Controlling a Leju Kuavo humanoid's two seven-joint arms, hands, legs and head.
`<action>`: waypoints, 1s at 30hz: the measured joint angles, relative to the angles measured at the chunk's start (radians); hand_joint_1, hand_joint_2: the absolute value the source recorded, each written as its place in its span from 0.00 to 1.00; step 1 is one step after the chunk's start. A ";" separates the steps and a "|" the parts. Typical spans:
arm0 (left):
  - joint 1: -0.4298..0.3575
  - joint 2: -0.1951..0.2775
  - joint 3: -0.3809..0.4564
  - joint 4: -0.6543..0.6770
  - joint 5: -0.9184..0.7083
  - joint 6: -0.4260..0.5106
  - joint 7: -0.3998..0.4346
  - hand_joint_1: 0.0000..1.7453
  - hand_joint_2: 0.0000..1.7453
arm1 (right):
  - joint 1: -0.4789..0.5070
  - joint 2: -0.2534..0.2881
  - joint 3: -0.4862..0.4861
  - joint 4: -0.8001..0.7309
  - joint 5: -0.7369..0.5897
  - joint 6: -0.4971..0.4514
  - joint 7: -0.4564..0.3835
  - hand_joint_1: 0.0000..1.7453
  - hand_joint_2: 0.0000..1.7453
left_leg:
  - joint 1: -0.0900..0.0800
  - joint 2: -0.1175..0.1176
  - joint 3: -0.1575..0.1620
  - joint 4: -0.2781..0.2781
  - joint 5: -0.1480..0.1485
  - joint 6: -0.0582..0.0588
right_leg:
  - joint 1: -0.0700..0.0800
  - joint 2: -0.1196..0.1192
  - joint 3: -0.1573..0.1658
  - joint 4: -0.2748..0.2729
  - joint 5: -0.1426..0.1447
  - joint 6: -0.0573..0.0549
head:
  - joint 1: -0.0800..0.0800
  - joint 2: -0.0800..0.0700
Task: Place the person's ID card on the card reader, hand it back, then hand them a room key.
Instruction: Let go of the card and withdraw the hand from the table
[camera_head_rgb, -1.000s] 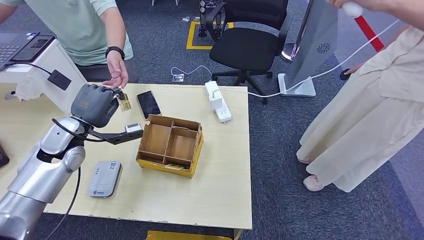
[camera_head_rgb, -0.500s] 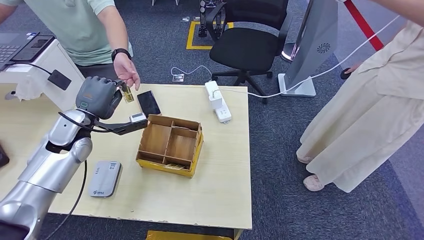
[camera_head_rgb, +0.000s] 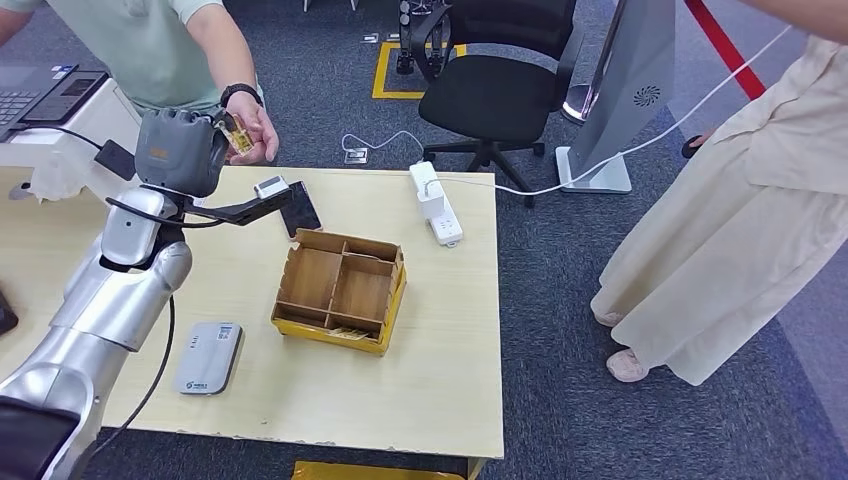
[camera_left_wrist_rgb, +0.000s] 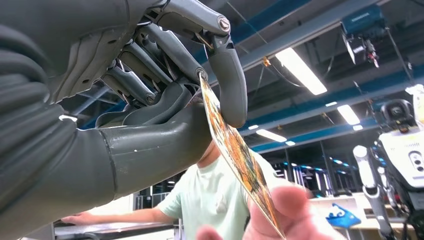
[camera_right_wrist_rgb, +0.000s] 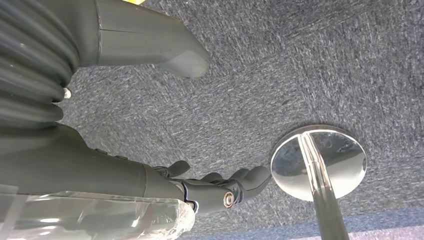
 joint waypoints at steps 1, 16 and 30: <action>-0.007 -0.006 0.000 0.007 -0.003 0.002 0.003 1.00 1.00 | 0.000 0.000 0.001 0.001 0.000 0.000 0.001 0.00 1.00 | 0.000 0.000 0.000 0.000 0.000 0.000 | 0.000 0.000 0.000 0.000 0.000 0.000 | 0.000 0.000; -0.076 -0.072 0.001 0.124 0.014 0.000 0.021 0.26 1.00 | 0.000 0.000 0.006 0.004 -0.018 -0.001 0.018 0.00 1.00 | 0.000 0.000 0.000 0.000 0.000 0.000 | 0.000 0.000 0.000 0.000 0.000 0.000 | 0.000 0.000; -0.079 -0.082 0.008 0.155 0.015 0.060 0.026 0.00 1.00 | 0.000 0.000 0.011 0.004 -0.034 -0.005 0.019 0.00 1.00 | 0.000 0.000 0.000 0.000 0.000 0.000 | 0.000 0.000 0.000 0.000 0.000 0.000 | 0.000 0.000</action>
